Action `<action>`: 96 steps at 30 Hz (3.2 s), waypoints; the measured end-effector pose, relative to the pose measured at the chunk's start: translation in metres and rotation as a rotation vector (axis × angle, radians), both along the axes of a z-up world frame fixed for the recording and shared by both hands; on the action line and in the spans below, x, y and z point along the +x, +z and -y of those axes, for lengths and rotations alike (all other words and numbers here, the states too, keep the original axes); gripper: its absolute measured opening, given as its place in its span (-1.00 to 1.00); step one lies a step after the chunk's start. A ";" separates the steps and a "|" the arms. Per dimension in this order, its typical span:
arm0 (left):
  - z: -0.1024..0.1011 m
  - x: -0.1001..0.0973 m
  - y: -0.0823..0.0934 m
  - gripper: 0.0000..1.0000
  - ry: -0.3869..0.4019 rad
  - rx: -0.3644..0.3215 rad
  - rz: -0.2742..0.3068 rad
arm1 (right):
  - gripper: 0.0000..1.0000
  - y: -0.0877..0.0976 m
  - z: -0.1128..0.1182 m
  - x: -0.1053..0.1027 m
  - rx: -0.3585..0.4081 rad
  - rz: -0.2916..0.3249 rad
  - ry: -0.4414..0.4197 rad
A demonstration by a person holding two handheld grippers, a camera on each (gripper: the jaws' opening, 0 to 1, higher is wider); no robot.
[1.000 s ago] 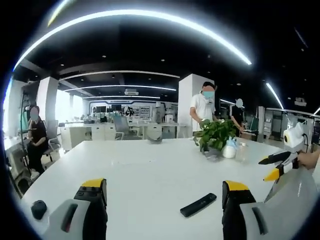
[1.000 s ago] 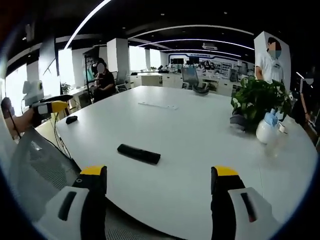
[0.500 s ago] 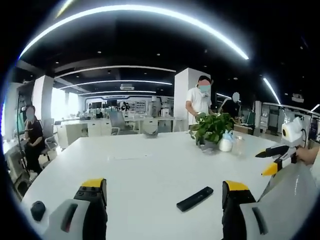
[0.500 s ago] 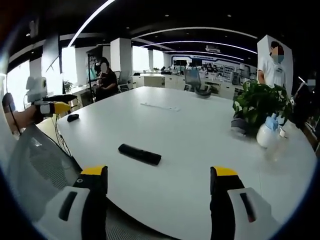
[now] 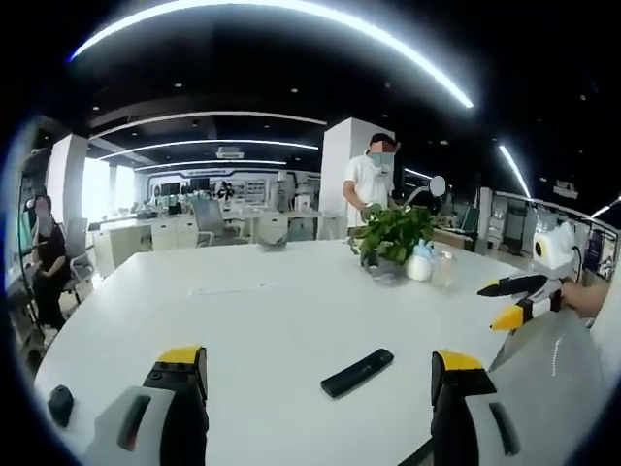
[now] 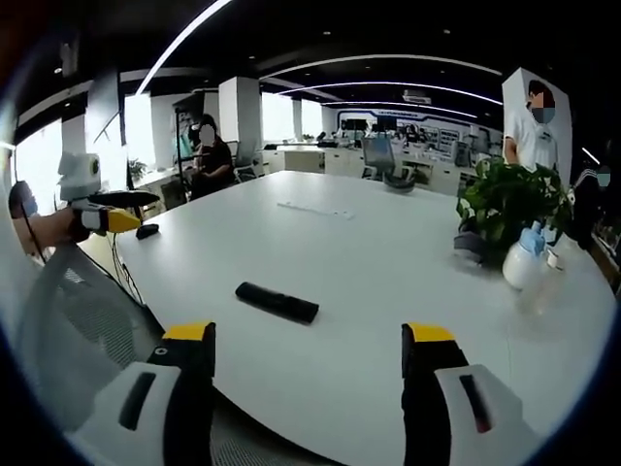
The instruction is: Press the specified remote control buttons in sequence, fully releasing each button before pressing the next.
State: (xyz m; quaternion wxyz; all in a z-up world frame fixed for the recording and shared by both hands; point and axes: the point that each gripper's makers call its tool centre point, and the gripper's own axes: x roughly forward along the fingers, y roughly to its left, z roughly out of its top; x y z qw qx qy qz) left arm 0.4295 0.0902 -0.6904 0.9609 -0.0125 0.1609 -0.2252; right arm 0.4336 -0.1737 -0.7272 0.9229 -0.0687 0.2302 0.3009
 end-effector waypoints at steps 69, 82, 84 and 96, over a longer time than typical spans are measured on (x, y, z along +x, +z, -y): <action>0.082 0.072 -0.146 0.75 -0.776 0.698 -0.456 | 0.10 -0.029 0.026 0.000 -0.285 -0.041 -0.033; 0.082 0.077 -0.158 0.74 -0.811 0.724 -0.518 | 0.06 -0.034 0.029 -0.001 -0.308 -0.061 -0.031; 0.082 0.075 -0.159 0.74 -0.828 0.737 -0.516 | 0.14 -0.033 0.035 0.001 -0.336 -0.047 -0.053; 0.084 0.078 -0.168 0.74 -0.848 0.780 -0.541 | 0.13 -0.037 0.037 0.001 -0.345 -0.066 -0.057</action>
